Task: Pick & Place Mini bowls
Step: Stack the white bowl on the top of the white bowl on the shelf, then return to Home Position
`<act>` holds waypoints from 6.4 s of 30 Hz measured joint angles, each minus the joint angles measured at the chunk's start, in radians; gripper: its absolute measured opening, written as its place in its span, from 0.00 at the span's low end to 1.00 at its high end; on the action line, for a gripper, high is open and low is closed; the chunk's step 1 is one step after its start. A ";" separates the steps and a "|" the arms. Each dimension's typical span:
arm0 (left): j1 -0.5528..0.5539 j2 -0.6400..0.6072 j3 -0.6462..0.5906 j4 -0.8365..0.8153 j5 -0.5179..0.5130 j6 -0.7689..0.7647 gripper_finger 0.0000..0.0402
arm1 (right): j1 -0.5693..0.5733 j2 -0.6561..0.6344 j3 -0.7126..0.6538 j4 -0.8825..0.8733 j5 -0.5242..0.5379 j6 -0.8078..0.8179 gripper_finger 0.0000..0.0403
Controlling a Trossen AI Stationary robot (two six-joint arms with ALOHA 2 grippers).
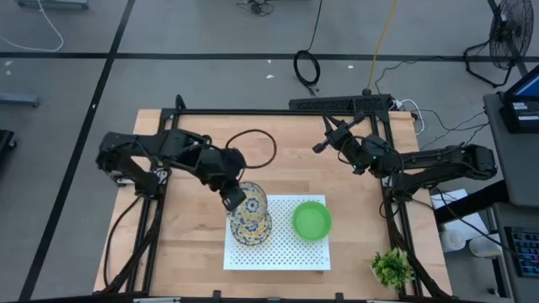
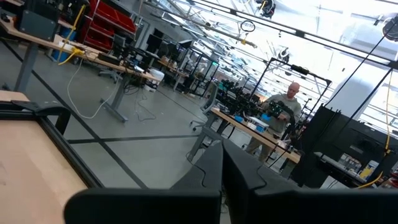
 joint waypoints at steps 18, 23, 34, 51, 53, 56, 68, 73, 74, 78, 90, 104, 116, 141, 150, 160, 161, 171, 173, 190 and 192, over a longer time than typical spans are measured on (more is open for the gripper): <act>-0.027 0.212 0.113 -0.149 0.150 0.043 0.03 | 0.000 0.000 0.000 -0.001 0.002 -0.003 0.00; -0.029 0.223 0.113 -0.157 0.161 0.048 0.03 | 0.000 0.000 0.000 -0.001 0.002 -0.003 0.00; -0.029 0.238 0.112 -0.162 0.112 0.054 0.08 | 0.000 0.000 0.000 -0.001 0.002 -0.003 0.00; -0.026 0.237 0.112 -0.150 0.125 0.076 0.12 | 0.000 0.000 0.000 -0.001 0.002 -0.003 0.00; -0.024 0.237 0.112 -0.149 0.124 0.076 0.16 | 0.000 0.000 0.000 -0.004 0.002 -0.003 0.00; -0.023 0.236 0.112 -0.149 0.128 0.076 0.25 | 0.000 0.000 0.000 -0.005 0.002 -0.003 0.00; 0.006 0.230 0.112 -0.144 0.322 0.079 0.53 | 0.000 0.000 0.000 -0.004 0.002 -0.003 0.00; 0.034 0.216 0.112 -0.144 0.314 0.090 0.57 | 0.000 0.000 0.000 -0.004 0.002 -0.003 0.00; 0.038 0.212 0.111 -0.143 0.313 0.098 0.57 | 0.000 0.000 0.000 -0.004 0.002 -0.003 0.00; 0.057 0.182 0.112 -0.137 0.306 0.116 0.57 | 0.000 0.000 0.000 -0.007 0.002 -0.003 0.00; 0.016 -0.108 0.112 -0.042 -0.187 0.293 0.57 | 0.000 0.000 0.000 -0.019 -0.002 0.027 0.00; -0.201 -0.537 -0.669 0.323 -0.936 0.233 0.57 | -0.075 -0.070 0.001 -0.259 -0.636 0.342 0.00; -0.204 -1.166 -1.433 0.992 -0.853 0.474 0.57 | -0.168 -0.328 -0.015 -0.627 -0.809 0.497 0.00; -0.204 -1.480 -1.664 0.976 -0.729 0.450 0.57 | -0.171 -0.996 -0.601 -0.505 -0.785 0.556 0.00; -0.204 -1.472 -1.665 0.933 -0.728 0.409 0.57 | -0.171 -1.002 -0.602 -0.506 -0.784 0.551 0.00; -0.204 -1.472 -1.665 0.932 -0.729 0.414 0.57 | -0.171 -1.002 -0.604 -0.501 -0.784 0.550 0.00; -0.204 -1.472 -1.665 0.932 -0.729 0.414 0.57 | -0.171 -1.002 -0.604 -0.501 -0.784 0.550 0.00; -0.204 -1.472 -1.665 0.932 -0.729 0.414 0.57 | -0.171 -1.002 -0.605 -0.501 -0.784 0.550 0.00; -0.204 -1.472 -1.665 0.932 -0.730 0.414 0.57 | -0.171 -1.002 -0.605 -0.501 -0.784 0.550 0.00; -0.204 -1.472 -1.665 0.932 -0.730 0.414 0.57 | -0.171 -1.002 -0.605 -0.502 -0.784 0.550 0.00; -0.204 -1.472 -1.664 0.932 -0.730 0.414 0.57 | -0.171 -1.002 -0.605 -0.502 -0.784 0.550 0.00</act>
